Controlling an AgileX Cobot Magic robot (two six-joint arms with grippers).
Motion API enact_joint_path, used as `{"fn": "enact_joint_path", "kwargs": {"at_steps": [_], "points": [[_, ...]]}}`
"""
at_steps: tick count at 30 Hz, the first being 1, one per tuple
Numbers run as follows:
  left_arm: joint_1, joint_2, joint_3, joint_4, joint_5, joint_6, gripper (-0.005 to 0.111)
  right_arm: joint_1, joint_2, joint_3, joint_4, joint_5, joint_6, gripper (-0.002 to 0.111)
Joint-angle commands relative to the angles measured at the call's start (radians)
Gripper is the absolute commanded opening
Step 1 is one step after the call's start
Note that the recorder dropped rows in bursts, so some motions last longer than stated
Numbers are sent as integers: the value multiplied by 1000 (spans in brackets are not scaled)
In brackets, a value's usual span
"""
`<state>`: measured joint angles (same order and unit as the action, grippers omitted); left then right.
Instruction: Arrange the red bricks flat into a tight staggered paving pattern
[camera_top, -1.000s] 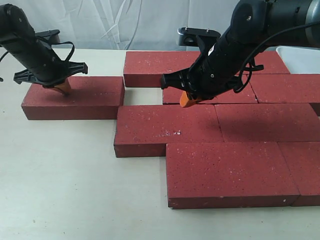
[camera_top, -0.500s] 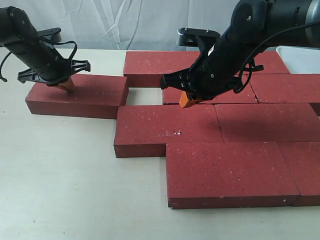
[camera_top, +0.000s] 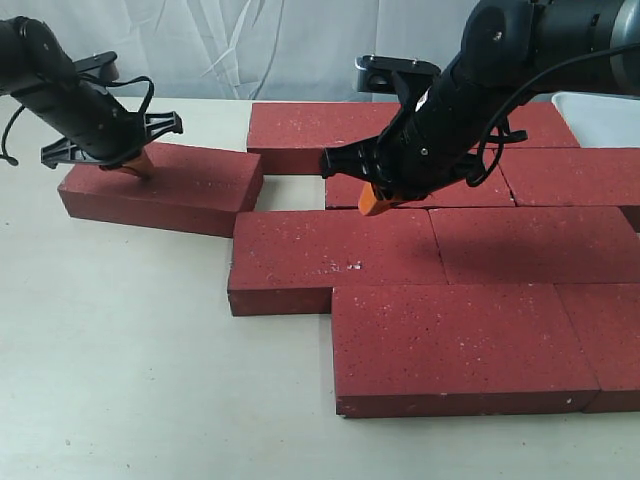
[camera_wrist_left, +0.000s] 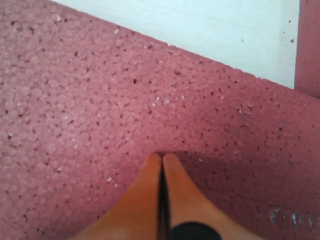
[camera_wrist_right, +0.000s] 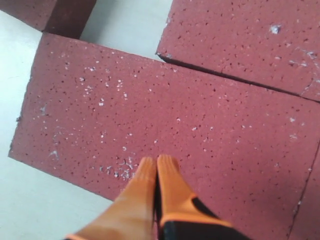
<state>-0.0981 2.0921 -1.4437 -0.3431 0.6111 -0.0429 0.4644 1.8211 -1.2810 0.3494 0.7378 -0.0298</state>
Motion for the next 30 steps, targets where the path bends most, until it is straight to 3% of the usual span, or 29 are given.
{"fn": "enact_joint_path", "kwargs": {"at_steps": [1,10,16,19,21,25,30], "points": [[6,18,18,-24,86,-10,0,-4,-10,1,-1,-21,-3,-1],[6,-58,18,-43,123,-2,0,10,-10,1,-8,-101,-40,-1],[19,-137,18,10,130,-2,0,110,-10,-14,4,-167,-53,-1],[80,-161,18,78,130,-2,0,151,-5,-68,45,-142,-53,-1],[183,-167,18,85,149,-2,0,191,50,-171,95,-75,-53,-1],[299,-162,18,87,142,-2,0,240,206,-330,117,-29,-49,-1],[336,-112,30,84,38,-2,0,259,343,-449,175,-7,-43,-1]]}}
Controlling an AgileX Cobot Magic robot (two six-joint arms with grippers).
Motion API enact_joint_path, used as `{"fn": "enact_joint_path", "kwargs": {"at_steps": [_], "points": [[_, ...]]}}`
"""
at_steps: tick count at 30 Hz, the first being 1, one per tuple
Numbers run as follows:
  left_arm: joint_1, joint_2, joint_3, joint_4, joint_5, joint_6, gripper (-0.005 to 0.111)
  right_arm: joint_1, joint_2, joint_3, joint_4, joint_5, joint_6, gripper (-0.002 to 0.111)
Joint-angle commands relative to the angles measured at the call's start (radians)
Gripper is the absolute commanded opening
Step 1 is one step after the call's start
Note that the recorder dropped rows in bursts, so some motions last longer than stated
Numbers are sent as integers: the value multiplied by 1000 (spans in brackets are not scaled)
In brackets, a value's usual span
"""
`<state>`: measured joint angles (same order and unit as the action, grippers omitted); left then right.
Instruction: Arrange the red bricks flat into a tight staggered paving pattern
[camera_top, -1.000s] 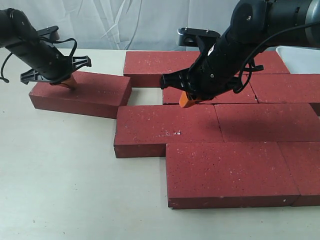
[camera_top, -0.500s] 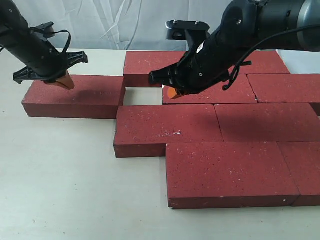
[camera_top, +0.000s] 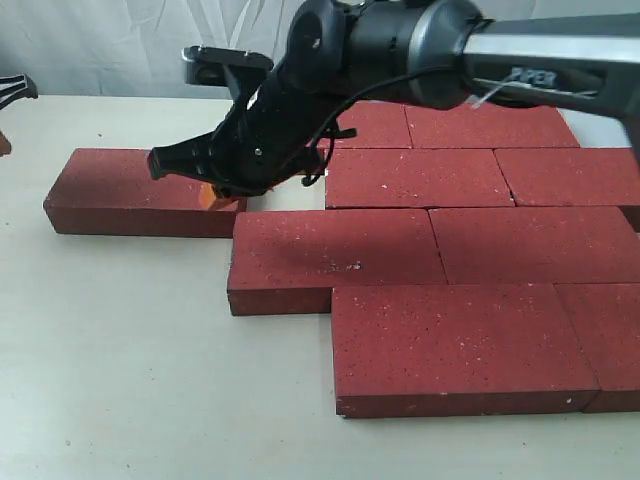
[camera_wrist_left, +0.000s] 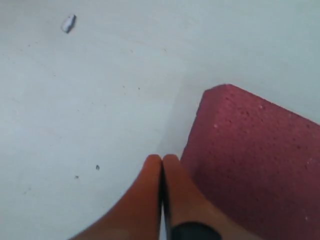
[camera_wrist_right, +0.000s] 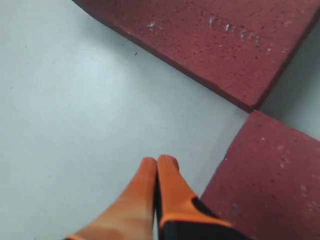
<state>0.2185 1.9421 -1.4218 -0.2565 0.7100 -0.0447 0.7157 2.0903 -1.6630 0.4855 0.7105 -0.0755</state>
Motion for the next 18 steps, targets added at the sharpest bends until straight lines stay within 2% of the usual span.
{"fn": "enact_joint_path", "kwargs": {"at_steps": [1,4,9,18], "points": [[20,57,8,-9,-64,0,0,8,89,-77,48,23,5,-1],[20,112,8,-48,-57,11,0,8,125,-99,63,16,5,-1],[20,169,8,-180,-55,139,0,8,171,-124,65,18,5,-1],[20,222,8,-313,-49,269,0,8,194,-126,37,-48,5,-1]]}}
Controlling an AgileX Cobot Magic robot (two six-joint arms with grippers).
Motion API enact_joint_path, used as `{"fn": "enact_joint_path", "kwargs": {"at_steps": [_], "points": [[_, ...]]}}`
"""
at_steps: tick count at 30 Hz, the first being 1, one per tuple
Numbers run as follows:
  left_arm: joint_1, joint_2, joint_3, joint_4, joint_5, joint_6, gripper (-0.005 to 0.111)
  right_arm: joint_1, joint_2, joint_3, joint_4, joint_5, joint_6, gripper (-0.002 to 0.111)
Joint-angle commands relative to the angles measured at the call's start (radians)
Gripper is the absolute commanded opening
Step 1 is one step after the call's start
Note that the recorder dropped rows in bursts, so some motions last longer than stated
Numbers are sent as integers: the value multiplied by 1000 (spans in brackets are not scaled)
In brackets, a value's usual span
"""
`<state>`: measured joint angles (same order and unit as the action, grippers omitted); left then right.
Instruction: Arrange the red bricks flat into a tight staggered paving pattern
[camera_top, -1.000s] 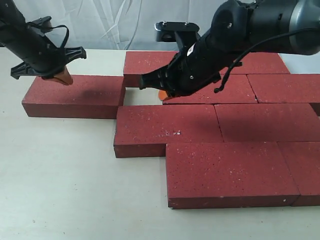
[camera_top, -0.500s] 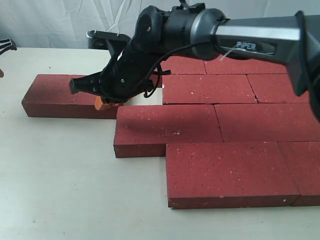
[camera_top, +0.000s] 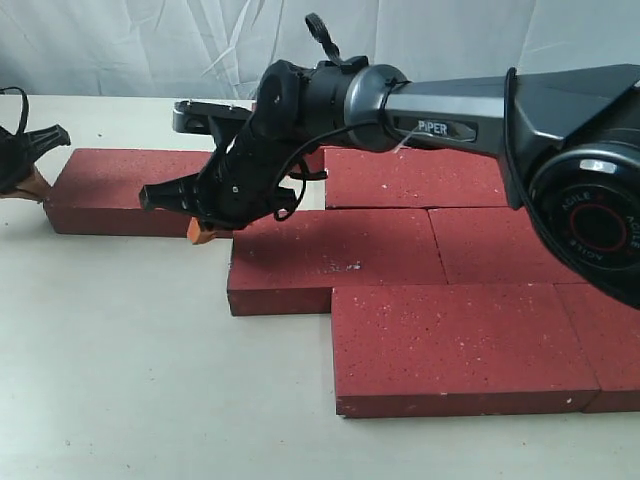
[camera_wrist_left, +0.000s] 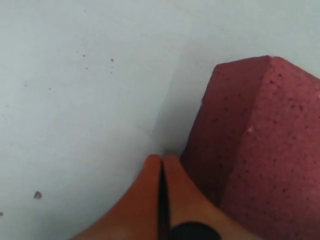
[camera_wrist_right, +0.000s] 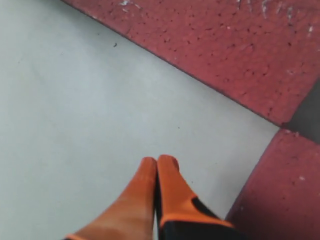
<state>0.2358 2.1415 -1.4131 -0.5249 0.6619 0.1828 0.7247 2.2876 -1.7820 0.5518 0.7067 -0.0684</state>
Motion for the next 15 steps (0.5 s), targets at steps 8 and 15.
{"fn": "enact_joint_path", "kwargs": {"at_steps": [8,15], "points": [[2,31,0,-44,2,42,0,-3,8,-7,-138,-101,88,-1],[2,31,0,-61,16,46,0,-3,31,-7,-150,-115,93,-1]]}}
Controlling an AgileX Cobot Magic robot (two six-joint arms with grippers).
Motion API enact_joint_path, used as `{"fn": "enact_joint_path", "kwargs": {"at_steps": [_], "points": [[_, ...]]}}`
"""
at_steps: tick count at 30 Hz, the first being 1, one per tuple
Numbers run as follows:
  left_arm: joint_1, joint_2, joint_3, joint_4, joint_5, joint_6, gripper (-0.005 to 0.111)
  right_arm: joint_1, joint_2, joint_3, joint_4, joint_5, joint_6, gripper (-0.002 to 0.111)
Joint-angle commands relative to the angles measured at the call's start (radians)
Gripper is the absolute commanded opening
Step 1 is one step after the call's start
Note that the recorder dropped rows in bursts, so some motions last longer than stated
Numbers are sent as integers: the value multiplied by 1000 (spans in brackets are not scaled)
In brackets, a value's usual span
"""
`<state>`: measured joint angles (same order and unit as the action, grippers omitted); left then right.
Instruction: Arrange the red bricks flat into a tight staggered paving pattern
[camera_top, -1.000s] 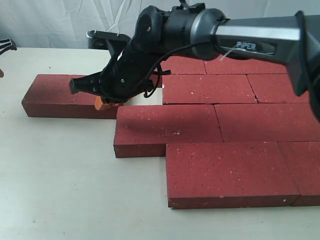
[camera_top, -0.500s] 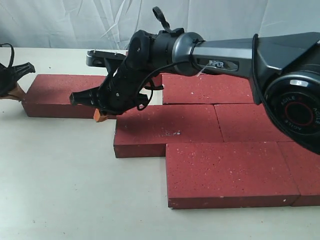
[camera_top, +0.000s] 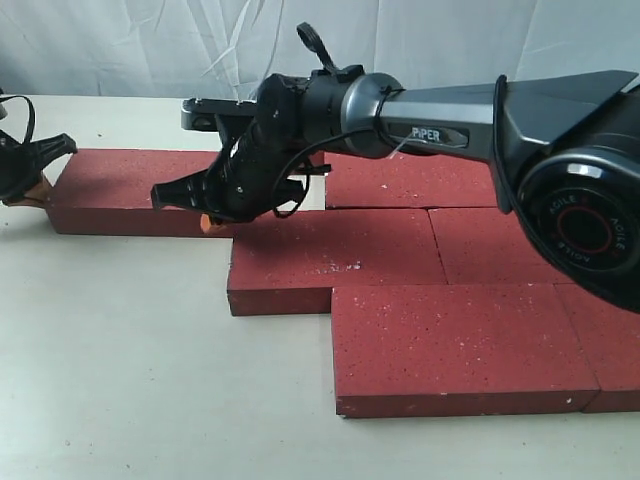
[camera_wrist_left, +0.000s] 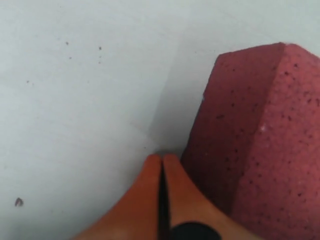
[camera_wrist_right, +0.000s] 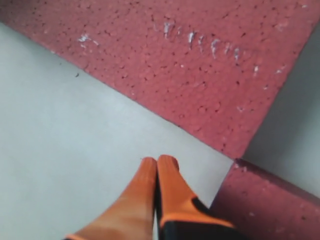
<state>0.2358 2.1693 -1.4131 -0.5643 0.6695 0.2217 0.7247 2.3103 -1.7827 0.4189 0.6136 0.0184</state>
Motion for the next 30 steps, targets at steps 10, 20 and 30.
{"fn": "enact_joint_path", "kwargs": {"at_steps": [10,20,30], "points": [[2,3,0,-49,22,24,0,-3,10,-6,-126,-43,95,-1],[-7,3,0,-74,58,25,0,-3,-13,-7,-40,-48,96,-1],[-48,5,0,-90,57,52,0,-37,-105,-7,-52,-15,122,-1]]}}
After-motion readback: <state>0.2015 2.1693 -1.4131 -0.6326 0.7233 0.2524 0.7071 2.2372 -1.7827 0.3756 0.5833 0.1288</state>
